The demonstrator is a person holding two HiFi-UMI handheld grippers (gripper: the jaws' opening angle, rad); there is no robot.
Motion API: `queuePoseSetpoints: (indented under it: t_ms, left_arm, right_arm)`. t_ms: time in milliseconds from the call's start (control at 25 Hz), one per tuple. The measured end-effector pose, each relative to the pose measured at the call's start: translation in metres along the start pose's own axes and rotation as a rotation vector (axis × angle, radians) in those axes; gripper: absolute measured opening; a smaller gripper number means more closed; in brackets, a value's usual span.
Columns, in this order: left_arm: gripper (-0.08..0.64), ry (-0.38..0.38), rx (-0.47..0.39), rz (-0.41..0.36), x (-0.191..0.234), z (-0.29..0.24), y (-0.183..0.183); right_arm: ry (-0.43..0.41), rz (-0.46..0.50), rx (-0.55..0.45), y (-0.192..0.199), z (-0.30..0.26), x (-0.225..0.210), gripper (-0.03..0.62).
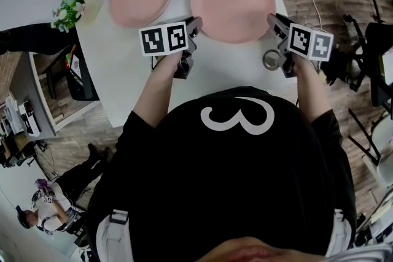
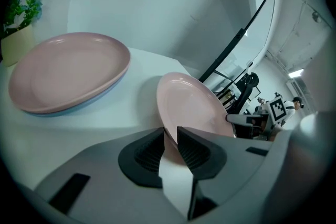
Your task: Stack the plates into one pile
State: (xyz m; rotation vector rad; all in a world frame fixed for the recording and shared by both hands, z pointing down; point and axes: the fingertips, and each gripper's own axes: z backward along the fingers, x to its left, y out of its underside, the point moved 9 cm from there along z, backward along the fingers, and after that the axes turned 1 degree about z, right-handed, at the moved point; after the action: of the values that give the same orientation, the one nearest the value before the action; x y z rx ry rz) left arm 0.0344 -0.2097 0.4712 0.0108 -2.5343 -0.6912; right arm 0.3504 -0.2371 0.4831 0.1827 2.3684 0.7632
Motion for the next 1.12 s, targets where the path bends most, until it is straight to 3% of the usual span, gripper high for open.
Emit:
queuePoseSetpoints:
  t_ms: [360,720,1120]
  left_arm:
    - [0.087,-0.01,-0.021,0.015,-0.005,0.025,0.004]
    - [0.084,-0.031,-0.078,0.03,0.009,0.076,-0.005]
    - [0.084,-0.053,-0.166,0.057,0.068,0.137,-0.032]
  right_arm:
    - [-0.037,0.018,-0.025,-0.003,0.009,0.015,0.095]
    - [-0.068,0.091,-0.07,-0.027,0.004,0.065,0.089]
    - [-0.101,0.147,-0.067,-0.059,-0.042,0.145,0.089]
